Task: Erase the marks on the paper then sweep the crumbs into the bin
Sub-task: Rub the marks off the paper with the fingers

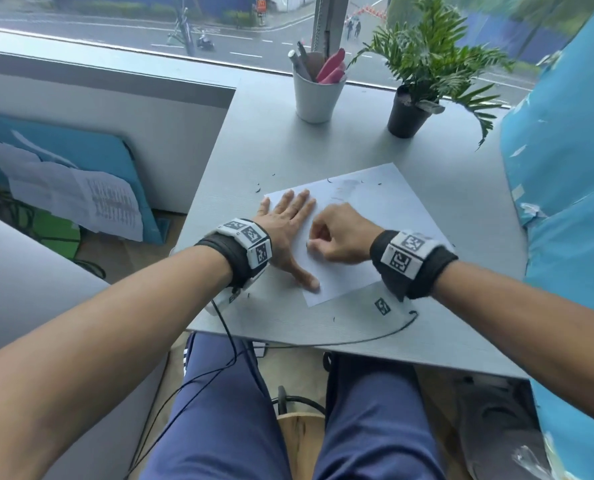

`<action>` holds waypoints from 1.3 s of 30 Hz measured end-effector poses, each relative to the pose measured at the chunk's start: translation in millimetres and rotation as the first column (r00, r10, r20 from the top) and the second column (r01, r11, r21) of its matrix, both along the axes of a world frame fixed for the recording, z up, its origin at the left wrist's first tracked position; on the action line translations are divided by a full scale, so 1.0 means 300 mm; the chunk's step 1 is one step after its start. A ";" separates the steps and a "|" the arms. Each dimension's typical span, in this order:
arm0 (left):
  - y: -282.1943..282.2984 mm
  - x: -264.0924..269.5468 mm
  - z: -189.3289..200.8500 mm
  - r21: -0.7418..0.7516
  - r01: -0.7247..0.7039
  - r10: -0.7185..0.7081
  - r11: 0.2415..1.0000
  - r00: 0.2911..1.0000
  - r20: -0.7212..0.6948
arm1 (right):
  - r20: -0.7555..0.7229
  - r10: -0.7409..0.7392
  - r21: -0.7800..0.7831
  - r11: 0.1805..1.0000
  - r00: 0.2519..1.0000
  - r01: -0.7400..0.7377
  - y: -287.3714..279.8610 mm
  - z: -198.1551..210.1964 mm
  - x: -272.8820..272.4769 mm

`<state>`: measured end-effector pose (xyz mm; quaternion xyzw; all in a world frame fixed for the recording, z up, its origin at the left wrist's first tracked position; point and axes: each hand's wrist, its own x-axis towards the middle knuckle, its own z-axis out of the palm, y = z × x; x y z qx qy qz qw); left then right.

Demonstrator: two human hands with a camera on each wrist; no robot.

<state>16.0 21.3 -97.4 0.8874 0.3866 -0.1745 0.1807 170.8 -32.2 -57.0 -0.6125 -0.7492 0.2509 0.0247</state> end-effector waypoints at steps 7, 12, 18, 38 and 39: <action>-0.005 -0.004 0.006 0.006 0.006 -0.006 1.000 1.000 0.006 | 0.005 -0.133 0.094 0.987 0.991 0.132 0.117 0.036 0.083; 0.001 -0.003 0.001 0.017 -0.029 0.030 0.999 0.999 -0.022 | 0.007 0.085 -0.078 0.993 0.996 -0.084 -0.054 0.014 -0.027; -0.002 0.001 0.000 0.016 -0.050 0.051 0.999 0.999 -0.018 | 0.007 -0.125 0.091 0.988 0.992 0.124 0.111 0.033 0.082; -0.001 0.003 0.007 -0.011 -0.059 0.058 0.998 0.998 -0.037 | 0.052 -0.110 0.071 0.992 0.993 0.106 0.144 0.041 0.077; -0.001 0.004 0.008 -0.011 -0.059 0.059 0.998 0.998 -0.037 | 0.041 -0.091 0.071 0.994 0.995 0.088 0.138 0.031 0.069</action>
